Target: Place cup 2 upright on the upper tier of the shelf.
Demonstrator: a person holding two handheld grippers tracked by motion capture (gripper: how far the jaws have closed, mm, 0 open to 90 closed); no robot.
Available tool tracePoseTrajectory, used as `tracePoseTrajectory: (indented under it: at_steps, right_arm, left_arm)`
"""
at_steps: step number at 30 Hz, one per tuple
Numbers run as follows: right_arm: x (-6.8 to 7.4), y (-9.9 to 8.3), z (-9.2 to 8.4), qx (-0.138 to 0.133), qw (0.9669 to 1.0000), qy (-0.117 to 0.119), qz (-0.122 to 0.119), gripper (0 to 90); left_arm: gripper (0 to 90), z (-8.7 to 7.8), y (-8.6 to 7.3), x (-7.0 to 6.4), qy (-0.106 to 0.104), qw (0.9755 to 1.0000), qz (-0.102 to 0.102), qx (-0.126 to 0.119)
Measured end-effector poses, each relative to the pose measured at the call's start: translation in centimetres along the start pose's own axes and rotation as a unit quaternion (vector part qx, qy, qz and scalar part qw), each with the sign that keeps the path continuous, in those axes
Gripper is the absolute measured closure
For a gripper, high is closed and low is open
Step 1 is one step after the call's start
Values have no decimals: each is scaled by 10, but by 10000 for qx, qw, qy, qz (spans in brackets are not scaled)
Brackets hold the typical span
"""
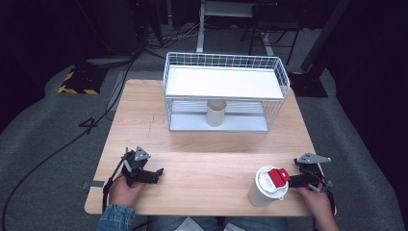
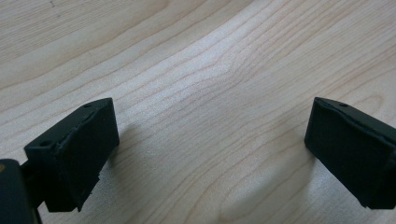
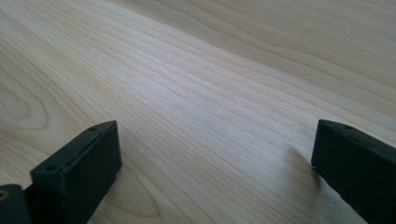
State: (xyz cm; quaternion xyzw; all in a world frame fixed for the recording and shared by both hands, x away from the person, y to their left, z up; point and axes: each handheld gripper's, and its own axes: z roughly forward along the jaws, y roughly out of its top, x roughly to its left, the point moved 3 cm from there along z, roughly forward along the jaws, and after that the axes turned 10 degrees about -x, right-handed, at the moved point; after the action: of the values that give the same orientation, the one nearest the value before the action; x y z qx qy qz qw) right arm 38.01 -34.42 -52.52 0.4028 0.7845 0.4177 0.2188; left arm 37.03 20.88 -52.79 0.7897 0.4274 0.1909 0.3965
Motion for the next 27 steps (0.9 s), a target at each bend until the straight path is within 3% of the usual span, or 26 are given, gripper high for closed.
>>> tracePoseTrajectory:
  at_steps: [11,19,27]
  right_arm:
    - [4,7,-23,-220,9997,115,22,27]
    - [25,16,-59,-476,9984,286,-79,29]
    - [39,20,-86,-775,9951,610,81,34]
  left_arm:
    - [35,0,0,0,1,10000,-2,-1]
    - [35,0,0,0,0,10000,-2,-1]
    - [36,0,0,0,-1,10000,20,3]
